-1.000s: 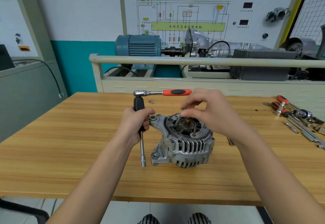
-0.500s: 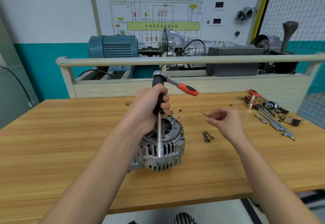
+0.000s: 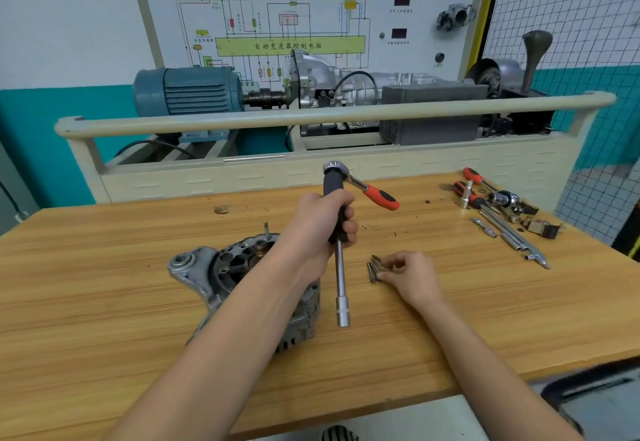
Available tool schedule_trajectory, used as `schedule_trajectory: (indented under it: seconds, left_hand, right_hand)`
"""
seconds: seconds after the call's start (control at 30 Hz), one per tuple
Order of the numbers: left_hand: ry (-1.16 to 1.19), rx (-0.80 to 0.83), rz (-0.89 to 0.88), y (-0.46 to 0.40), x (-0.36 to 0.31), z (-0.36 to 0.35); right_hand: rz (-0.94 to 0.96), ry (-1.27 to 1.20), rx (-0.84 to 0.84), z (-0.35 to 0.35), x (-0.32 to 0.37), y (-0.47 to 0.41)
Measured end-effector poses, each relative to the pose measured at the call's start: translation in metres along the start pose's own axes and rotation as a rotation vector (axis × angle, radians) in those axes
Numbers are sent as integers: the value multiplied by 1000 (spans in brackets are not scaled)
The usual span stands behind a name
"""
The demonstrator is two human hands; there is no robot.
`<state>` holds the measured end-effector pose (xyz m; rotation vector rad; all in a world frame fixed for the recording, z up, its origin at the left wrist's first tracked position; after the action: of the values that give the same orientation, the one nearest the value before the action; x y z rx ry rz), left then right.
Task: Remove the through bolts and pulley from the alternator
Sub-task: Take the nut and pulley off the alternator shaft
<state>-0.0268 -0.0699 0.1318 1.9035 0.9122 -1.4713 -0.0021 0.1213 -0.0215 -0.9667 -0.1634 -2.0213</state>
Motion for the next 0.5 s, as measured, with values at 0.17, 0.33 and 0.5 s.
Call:
schedule_trajectory:
  seconds: [0.17,0.33,0.5]
  left_hand:
    - [-111,4,-12,-4,18,-20]
    - [-149,-28,59,-24,50,-40]
    - [-22,-105,213,-52,89,-38]
  right_hand:
    - [-15,-477,-191,35,10,1]
    - [173,-590,-72,70,17,-3]
    - [106,-352,-21,47,1,-12]
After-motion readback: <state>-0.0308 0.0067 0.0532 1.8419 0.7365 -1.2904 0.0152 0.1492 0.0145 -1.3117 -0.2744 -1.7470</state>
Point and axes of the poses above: each hand's wrist, its own y-axis away from the middle knuckle, its own z-axis out of the back of the hand, x = y × z, the point moved 2 cm from there along -y, towards the middle knuckle, and after that the axes turned 1 degree about -y, right-handed, at the moved point
